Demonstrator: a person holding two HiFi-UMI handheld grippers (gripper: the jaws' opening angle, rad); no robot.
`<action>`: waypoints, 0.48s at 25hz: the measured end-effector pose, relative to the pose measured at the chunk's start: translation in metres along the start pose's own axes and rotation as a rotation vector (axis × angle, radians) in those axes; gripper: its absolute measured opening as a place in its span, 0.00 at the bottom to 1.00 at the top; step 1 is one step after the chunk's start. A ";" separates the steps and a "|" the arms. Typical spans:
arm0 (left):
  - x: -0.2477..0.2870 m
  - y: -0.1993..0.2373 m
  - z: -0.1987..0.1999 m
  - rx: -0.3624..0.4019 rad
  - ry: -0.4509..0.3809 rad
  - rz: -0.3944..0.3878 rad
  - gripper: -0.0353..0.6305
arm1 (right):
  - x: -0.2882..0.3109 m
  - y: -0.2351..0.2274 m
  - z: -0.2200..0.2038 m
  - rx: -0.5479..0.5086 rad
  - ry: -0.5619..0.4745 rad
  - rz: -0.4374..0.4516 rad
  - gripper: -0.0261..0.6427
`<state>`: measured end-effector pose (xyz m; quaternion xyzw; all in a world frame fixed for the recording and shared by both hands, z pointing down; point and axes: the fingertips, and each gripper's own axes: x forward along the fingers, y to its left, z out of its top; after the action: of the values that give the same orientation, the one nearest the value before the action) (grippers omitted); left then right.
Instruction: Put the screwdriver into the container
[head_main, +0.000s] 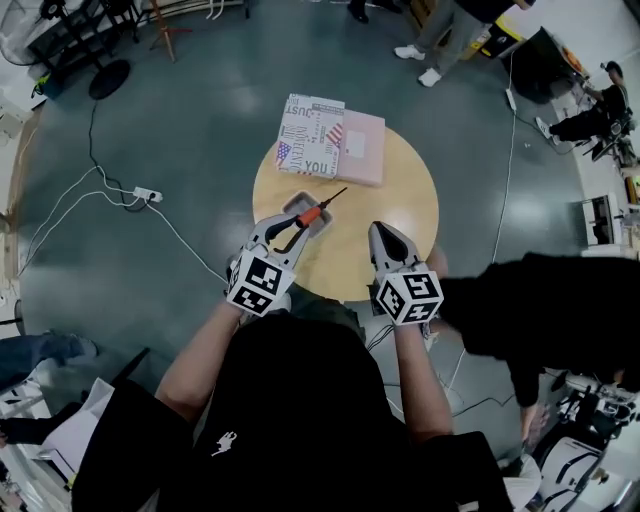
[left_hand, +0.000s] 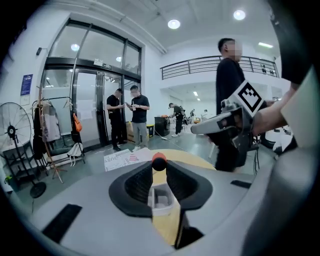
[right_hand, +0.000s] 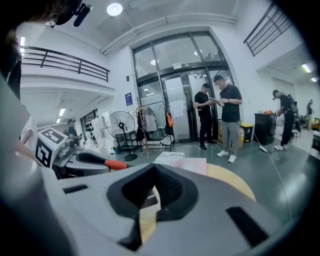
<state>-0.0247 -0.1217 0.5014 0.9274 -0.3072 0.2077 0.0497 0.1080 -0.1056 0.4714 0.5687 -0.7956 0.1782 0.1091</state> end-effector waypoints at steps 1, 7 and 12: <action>-0.003 0.004 0.001 -0.002 -0.005 0.008 0.18 | 0.001 0.001 0.003 -0.003 -0.004 0.001 0.04; -0.014 0.019 -0.002 -0.009 -0.003 0.034 0.18 | 0.010 0.007 0.011 -0.017 -0.006 0.014 0.04; -0.017 0.019 -0.015 -0.016 0.024 0.035 0.18 | 0.017 0.011 0.008 -0.030 0.016 0.025 0.04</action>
<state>-0.0535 -0.1250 0.5076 0.9189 -0.3245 0.2171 0.0570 0.0918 -0.1204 0.4689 0.5556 -0.8042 0.1723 0.1219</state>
